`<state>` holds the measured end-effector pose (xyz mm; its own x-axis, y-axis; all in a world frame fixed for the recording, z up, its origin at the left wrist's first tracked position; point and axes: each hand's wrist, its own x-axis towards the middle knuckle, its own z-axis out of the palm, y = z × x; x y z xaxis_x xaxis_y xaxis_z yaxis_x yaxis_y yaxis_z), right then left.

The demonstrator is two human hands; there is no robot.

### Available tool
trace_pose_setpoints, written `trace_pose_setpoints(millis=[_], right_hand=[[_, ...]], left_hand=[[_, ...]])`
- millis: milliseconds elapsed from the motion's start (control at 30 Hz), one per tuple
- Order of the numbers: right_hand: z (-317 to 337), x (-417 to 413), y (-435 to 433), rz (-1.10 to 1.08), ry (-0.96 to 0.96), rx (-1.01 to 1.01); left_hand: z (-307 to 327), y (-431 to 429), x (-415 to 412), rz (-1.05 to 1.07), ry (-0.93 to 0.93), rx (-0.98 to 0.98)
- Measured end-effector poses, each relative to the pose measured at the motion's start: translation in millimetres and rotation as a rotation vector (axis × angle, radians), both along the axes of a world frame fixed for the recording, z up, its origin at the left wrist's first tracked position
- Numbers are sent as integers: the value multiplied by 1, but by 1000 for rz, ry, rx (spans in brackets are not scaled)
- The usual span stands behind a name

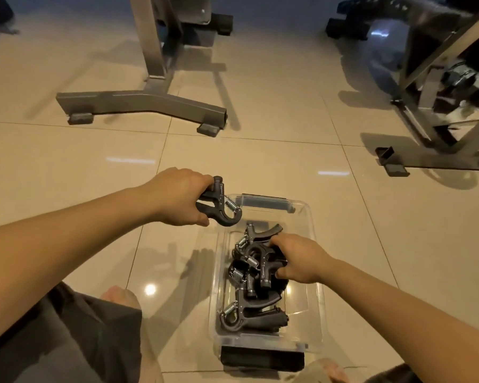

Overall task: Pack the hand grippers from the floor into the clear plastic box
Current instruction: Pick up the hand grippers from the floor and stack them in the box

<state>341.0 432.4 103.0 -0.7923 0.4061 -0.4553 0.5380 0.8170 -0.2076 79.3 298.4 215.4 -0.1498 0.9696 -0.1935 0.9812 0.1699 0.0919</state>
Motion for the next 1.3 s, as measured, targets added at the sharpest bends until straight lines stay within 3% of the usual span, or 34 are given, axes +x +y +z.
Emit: trace_pose_setpoints(millis=[267,633,1200,1300], right_hand=[[-34,2,-1,-44,97,-43],[-61,-10,-17,126,53,42],[-60,-14,-15,129,-34,56],[-41,-19,-9,11,42,-40]], left_hand=[[-23,12,3,18,-99,-51],[-30,12,-2,11,-110,-83],[-29,5,-1,9,-105,-99],[-29,7,1,21,-103,-97]])
